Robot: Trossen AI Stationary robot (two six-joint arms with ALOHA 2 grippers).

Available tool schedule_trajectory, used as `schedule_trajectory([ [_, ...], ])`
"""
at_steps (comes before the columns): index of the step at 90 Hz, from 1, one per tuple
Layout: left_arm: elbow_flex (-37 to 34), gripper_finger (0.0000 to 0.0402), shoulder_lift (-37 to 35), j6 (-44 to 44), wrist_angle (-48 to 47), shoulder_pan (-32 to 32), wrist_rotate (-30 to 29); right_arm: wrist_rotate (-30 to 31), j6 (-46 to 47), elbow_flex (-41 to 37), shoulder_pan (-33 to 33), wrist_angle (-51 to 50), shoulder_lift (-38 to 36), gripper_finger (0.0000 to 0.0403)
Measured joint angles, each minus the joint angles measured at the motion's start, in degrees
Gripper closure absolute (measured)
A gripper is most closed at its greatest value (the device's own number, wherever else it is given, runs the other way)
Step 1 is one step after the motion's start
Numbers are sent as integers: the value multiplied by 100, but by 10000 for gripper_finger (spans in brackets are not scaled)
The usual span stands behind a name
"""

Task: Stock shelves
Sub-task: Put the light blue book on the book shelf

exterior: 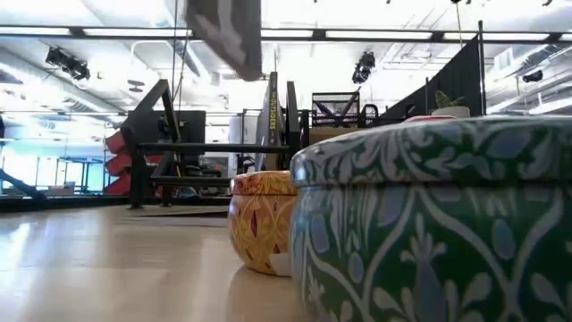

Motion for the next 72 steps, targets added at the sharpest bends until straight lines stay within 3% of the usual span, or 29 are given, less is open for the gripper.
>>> schedule_trajectory([
  [15,-121,400,373,-8,122,1194,397,-100,457,-205,215,1,42,403],
  [29,-123,393,821,12,509,1895,840,-109,819,-380,334,5,42,403],
  [72,-123,388,1601,12,1307,2705,1821,-150,1151,-505,450,55,42,403],
])
